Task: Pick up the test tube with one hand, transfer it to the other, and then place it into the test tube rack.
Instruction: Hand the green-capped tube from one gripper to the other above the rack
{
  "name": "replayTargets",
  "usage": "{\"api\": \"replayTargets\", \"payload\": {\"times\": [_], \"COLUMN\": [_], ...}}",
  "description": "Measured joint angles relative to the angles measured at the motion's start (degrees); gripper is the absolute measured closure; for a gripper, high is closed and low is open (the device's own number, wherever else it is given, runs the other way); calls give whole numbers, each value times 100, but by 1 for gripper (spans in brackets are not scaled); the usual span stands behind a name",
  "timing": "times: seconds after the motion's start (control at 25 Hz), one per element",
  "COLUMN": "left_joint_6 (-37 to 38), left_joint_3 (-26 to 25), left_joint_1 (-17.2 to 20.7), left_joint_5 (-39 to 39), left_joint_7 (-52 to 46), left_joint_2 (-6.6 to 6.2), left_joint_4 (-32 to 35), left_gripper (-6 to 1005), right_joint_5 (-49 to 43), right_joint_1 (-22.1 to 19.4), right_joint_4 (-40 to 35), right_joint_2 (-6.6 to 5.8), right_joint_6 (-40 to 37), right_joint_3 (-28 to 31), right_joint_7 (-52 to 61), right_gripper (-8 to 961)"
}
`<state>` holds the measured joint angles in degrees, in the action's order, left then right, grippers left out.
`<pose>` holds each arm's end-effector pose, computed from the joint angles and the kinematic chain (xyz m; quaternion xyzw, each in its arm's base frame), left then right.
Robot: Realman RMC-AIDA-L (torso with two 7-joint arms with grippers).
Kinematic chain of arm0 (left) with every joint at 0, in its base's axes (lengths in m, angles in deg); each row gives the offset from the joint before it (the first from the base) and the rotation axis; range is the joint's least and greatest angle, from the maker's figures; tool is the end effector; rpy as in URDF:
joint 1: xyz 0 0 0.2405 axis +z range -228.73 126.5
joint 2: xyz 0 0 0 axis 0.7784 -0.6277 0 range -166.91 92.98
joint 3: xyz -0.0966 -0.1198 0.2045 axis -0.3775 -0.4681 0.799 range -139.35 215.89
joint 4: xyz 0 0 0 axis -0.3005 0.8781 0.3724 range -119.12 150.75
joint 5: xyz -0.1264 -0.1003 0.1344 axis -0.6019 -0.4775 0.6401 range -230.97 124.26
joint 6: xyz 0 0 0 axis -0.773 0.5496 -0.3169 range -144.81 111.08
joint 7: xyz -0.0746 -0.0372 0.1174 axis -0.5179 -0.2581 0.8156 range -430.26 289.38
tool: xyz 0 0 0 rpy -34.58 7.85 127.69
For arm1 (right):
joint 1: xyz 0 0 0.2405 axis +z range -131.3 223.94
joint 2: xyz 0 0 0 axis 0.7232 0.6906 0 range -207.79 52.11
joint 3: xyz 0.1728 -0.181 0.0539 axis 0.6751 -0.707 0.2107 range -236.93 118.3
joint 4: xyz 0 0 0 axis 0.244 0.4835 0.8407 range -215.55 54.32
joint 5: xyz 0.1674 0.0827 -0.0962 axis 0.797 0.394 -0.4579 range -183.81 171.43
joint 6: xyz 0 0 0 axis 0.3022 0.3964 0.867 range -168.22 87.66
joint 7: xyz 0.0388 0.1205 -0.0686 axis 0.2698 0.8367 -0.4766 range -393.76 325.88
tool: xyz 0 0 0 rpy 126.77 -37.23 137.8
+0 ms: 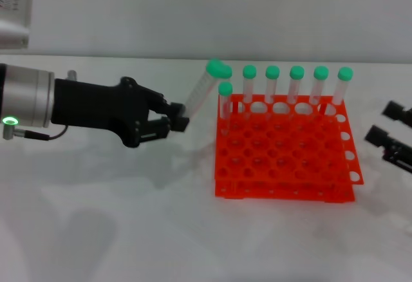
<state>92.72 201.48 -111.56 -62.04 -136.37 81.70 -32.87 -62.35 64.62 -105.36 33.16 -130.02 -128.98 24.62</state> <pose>-0.2007 0.3744 0.0511 -0.9758 -0.0918 -0.1712 0.1000 0.2873 0.2978 0.0398 -0.8427 0.1735 0.4381 0.2605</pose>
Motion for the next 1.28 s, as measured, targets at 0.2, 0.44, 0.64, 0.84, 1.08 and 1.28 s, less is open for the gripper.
{"api": "replayTargets", "payload": {"times": [0.2,0.44,0.64,0.84,1.08,1.28], "left_joint_6": [73,-153,-610,-954,-1290,-1416], "left_joint_3": [0,0,0,0,0,0], "left_joint_1": [-335,-954,-1274,-1463,-1586,-1645], "left_joint_5": [573,1189,1550,1665,1706,1698], "left_joint_7": [-202,-688,-820,-795,-772,-701], "left_joint_2": [14,23,26,34,38,35], "left_joint_4": [149,280,738,1088,1342,1491], "left_gripper": [803,803,803,803,803,803], "right_joint_5": [-405,-420,-424,-427,-431,-432], "right_joint_1": [282,454,606,830,965,1016], "right_joint_4": [38,104,206,378,460,445], "right_joint_2": [135,272,311,341,367,392], "right_joint_6": [-77,-60,-36,21,182,209], "right_joint_3": [-6,-26,-85,-78,-97,-100], "right_joint_7": [508,719,820,845,883,888], "right_gripper": [225,225,226,226,227,227]}}
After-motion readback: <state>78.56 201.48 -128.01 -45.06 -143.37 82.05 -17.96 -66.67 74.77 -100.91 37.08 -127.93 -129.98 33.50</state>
